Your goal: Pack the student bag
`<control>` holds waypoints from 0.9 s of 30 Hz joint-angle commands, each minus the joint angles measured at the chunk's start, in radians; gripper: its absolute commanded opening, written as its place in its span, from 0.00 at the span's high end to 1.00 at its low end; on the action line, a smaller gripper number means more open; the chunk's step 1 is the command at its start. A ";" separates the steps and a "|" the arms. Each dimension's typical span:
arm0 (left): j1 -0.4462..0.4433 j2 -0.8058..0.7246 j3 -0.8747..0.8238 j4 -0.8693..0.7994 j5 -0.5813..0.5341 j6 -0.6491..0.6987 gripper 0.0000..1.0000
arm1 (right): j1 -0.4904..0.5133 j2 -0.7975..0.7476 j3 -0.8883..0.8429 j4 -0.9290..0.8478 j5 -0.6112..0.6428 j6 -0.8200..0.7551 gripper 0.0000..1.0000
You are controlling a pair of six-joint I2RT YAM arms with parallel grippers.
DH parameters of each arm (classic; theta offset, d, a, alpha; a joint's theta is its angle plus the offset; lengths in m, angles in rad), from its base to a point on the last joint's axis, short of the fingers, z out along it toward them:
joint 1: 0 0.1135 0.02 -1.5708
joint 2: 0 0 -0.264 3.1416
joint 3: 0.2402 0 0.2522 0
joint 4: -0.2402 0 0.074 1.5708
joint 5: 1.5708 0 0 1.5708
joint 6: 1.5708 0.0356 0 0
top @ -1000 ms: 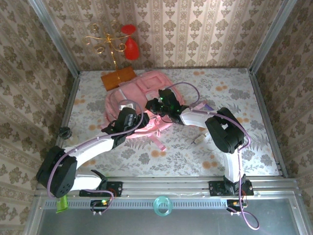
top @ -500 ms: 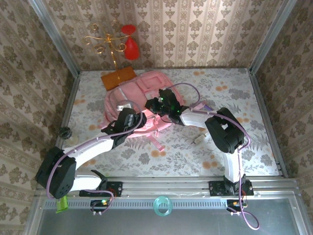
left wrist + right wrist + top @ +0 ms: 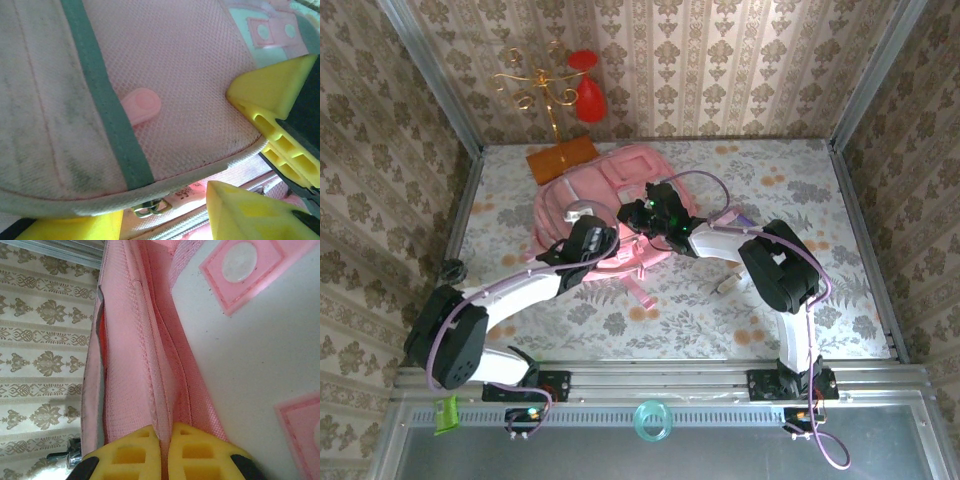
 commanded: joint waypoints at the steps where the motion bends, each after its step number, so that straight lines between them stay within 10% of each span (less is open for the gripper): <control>1: -0.010 0.039 0.032 0.031 -0.006 0.000 0.49 | 0.026 -0.057 0.018 0.153 -0.053 0.028 0.95; 27: 0.009 -0.021 -0.014 0.156 -0.126 0.075 0.78 | 0.025 -0.041 0.011 0.100 -0.072 -0.021 0.96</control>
